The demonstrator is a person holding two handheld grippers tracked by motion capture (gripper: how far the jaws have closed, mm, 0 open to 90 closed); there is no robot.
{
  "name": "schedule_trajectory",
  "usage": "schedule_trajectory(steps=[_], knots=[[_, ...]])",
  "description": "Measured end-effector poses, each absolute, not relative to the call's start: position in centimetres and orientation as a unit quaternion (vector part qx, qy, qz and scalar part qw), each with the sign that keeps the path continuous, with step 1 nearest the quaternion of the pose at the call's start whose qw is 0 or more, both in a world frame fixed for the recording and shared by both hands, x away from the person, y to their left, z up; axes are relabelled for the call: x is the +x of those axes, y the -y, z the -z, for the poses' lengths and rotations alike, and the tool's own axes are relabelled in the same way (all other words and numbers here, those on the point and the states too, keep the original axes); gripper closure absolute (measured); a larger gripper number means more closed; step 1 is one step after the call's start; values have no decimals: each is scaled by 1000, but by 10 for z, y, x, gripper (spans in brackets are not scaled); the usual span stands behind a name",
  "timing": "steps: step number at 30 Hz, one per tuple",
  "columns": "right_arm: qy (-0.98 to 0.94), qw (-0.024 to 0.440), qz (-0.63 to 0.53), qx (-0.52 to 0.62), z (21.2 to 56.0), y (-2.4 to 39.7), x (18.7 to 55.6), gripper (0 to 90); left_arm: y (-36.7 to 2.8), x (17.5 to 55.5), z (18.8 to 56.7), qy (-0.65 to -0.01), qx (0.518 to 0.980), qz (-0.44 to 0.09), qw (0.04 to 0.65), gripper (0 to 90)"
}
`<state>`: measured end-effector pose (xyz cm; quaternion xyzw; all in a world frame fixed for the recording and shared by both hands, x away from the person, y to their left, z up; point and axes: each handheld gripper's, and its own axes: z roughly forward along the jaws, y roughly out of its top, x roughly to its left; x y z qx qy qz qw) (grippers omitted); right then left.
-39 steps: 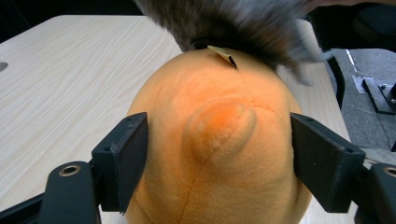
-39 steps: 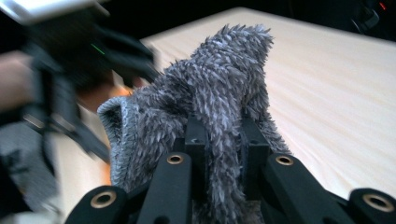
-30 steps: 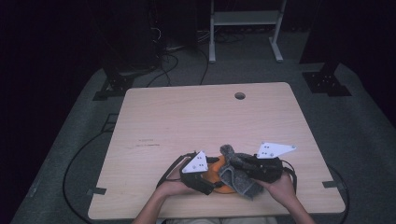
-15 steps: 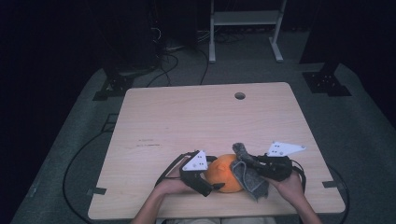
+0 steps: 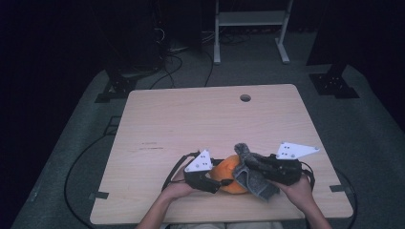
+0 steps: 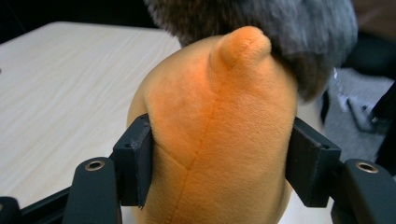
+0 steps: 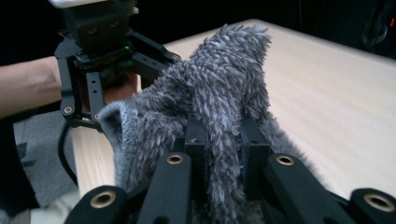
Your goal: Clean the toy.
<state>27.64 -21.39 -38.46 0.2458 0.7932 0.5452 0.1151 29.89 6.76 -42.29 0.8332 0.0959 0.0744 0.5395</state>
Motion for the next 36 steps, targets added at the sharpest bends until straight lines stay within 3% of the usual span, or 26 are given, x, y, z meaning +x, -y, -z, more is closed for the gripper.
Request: schedule_trajectory(steps=[6,14,18,24,36], knots=[[-774,112,-577,236,363,213,266,775,-74,293,397,-95,837,-102,530,354],[-770,85,-579,254,378,200,276,774,-75,299,400,-124,844,-93,513,335],[-776,82,-552,293,406,202,291,774,-66,301,418,-150,847,-92,502,243],[-772,73,-554,303,420,210,298,774,-77,309,426,-140,823,-74,546,136],[-775,69,-542,319,431,219,301,769,-91,316,439,-129,842,-36,522,68]])
